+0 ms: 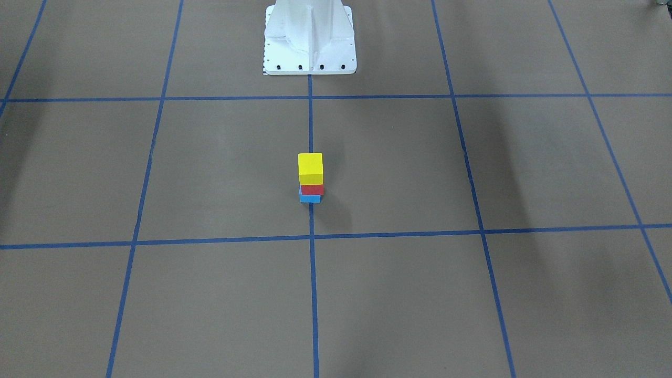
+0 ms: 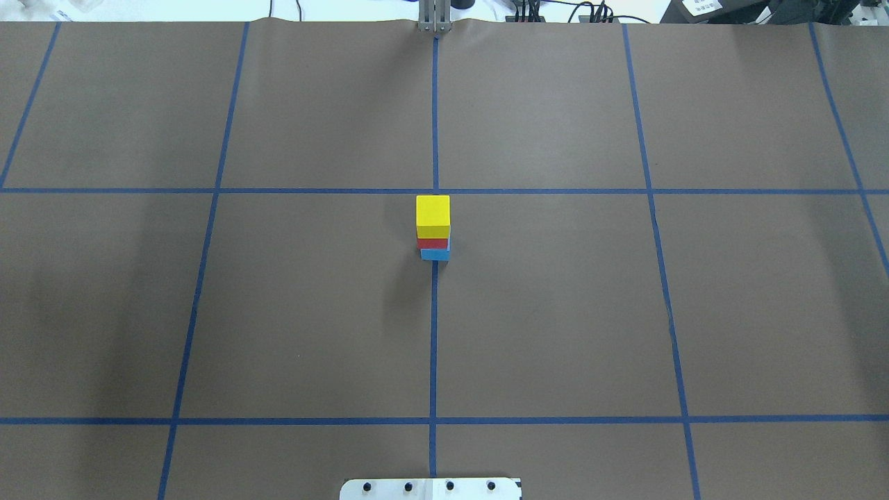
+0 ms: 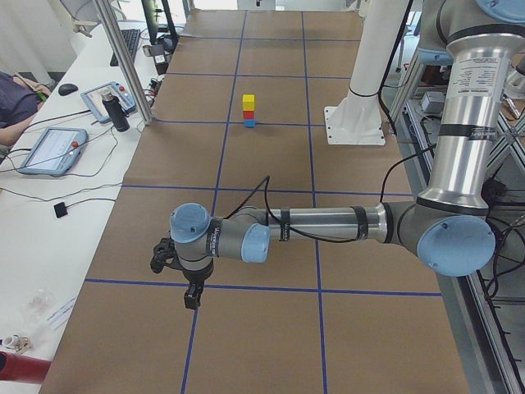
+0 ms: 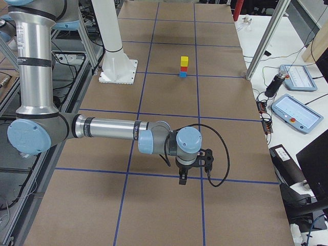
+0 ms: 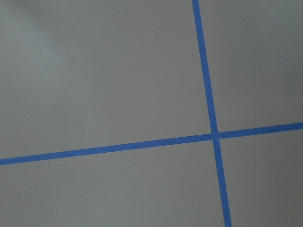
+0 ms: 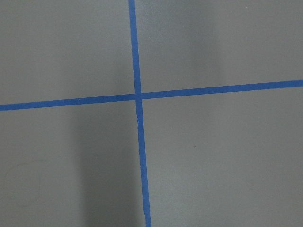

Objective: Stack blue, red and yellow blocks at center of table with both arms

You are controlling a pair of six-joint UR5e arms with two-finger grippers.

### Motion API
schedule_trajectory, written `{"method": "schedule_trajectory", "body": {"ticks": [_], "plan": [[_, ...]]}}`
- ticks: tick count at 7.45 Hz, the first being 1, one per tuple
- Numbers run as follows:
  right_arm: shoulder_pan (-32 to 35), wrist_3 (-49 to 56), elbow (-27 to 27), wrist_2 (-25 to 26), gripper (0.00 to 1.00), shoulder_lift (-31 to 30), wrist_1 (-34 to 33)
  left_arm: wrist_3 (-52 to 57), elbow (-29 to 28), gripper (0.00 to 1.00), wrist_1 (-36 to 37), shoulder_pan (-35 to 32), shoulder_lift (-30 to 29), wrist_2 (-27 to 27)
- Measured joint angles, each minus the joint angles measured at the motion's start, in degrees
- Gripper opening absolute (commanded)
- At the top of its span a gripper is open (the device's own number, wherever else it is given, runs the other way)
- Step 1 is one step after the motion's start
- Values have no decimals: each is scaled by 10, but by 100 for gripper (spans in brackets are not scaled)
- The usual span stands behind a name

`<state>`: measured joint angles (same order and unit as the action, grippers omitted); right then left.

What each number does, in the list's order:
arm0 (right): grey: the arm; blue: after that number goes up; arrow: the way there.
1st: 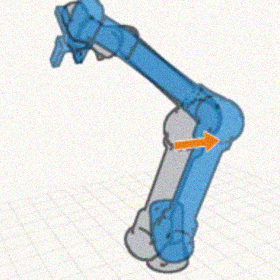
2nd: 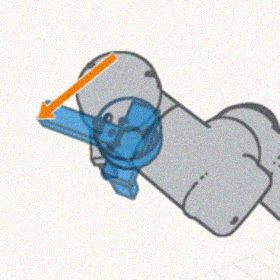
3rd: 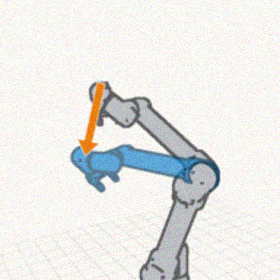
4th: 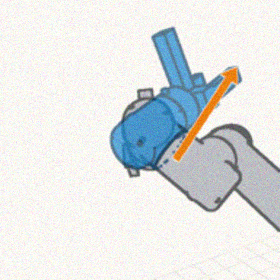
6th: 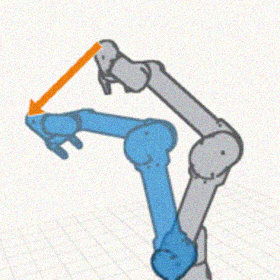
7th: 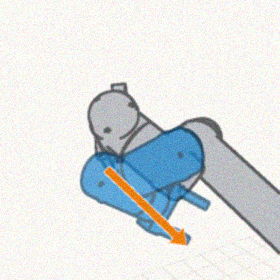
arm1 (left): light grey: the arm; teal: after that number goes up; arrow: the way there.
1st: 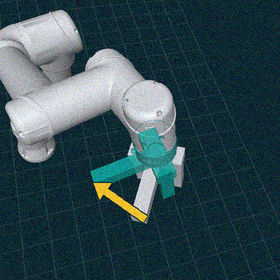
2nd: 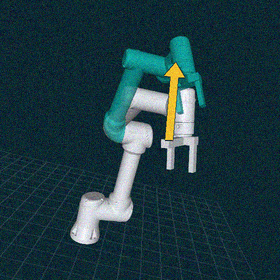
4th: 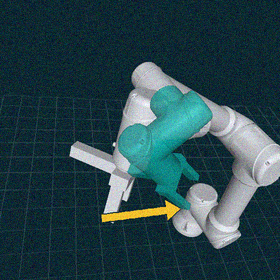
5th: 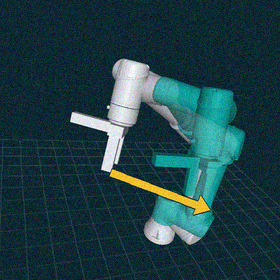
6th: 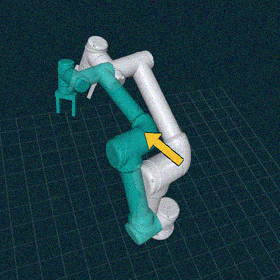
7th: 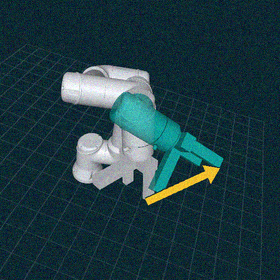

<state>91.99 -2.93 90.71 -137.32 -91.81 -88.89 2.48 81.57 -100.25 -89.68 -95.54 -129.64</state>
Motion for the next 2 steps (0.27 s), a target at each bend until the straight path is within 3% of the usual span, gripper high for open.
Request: {"method": "schedule_trajectory", "body": {"ticks": [2], "plan": [[-3, 1, 0, 0, 100, -2, 2, 1, -1, 100, -1, 1, 0, 0]]}}
